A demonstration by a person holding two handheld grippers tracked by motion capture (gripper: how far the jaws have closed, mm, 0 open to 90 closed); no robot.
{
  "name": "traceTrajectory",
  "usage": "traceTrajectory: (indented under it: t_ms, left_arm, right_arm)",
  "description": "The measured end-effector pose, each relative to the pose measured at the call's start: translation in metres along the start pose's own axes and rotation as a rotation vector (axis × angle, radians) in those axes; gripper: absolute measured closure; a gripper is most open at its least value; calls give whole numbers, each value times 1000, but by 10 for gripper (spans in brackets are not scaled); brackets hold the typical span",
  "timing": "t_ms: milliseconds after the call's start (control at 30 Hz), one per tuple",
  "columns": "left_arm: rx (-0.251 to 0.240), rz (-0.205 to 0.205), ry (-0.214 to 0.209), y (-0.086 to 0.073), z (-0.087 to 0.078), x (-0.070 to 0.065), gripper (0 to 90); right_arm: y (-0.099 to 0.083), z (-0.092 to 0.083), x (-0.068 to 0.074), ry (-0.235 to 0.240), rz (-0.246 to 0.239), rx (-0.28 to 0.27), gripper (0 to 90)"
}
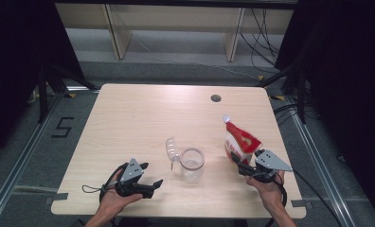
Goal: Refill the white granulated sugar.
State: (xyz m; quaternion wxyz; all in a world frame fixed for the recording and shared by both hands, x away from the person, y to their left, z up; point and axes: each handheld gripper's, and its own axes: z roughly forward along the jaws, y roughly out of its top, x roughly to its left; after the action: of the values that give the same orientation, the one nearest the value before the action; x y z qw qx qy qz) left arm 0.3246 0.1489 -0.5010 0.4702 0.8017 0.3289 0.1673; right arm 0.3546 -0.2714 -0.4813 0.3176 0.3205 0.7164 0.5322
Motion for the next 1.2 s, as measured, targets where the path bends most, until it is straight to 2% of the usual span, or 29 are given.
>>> traceTrajectory:
  t_ms: [33, 100, 167, 200, 300, 333, 367, 400, 567, 600, 667, 733, 833, 867, 967, 1000, 1167, 1200]
  left_arm:
    - [-6, -7, -1, 0, 0, -1, 179]
    - [1, -14, 1, -1, 0, -1, 179]
    - [-1, 0, 2, -1, 0, 0, 179]
    - [5, 9, 3, -1, 0, 1, 179]
    - [5, 7, 4, -1, 0, 1, 179]
    - [2, 6, 1, -1, 1, 1, 179]
    - [1, 4, 5, -1, 1, 1, 179]
    - [5, 9, 4, -1, 0, 1, 179]
    - [-1, 6, 0, -1, 0, 2, 179]
    - [-1, 6, 0, -1, 0, 2, 179]
    - [7, 14, 7, -1, 0, 2, 179]
    - [3, -1, 4, -1, 0, 1, 179]
    - [6, -6, 8, -1, 0, 1, 179]
    - [8, 6, 10, -1, 0, 1, 179]
    - [8, 7, 10, -1, -1, 2, 179]
    - [2, 1, 7, -1, 0, 1, 179]
    - [4, 4, 7, -1, -1, 1, 179]
    - [4, 4, 7, -1, -1, 1, 179]
  right_arm:
    - [1, -1, 3, -10, -4, 0, 403]
    - [4, -2, 4, -7, -69, -2, 403]
    - [6, -5, 9, 1, -77, 17, 404]
    - [6, -6, 11, 6, -97, 10, 405]
    - [9, -8, 17, 6, -185, 32, 406]
    - [10, -8, 20, -4, -178, 21, 406]
    - [11, -9, 20, 2, -204, 33, 406]
    - [12, -9, 22, 1, -210, 33, 407]
    - [15, -14, 28, -31, -314, 66, 408]
    - [15, -14, 28, -31, -314, 66, 408]
    - [16, -15, 31, -36, -355, 73, 409]
    - [16, -16, 34, -54, -412, 91, 410]
    - [17, -17, 37, -54, -458, 98, 411]
    - [17, -17, 39, -59, -465, 105, 411]
    - [17, -17, 42, -57, -509, 108, 412]
    - [17, -17, 43, -57, -507, 115, 412]
    - [18, -17, 47, -65, -580, 129, 413]
    - [18, -17, 48, -70, -582, 134, 414]
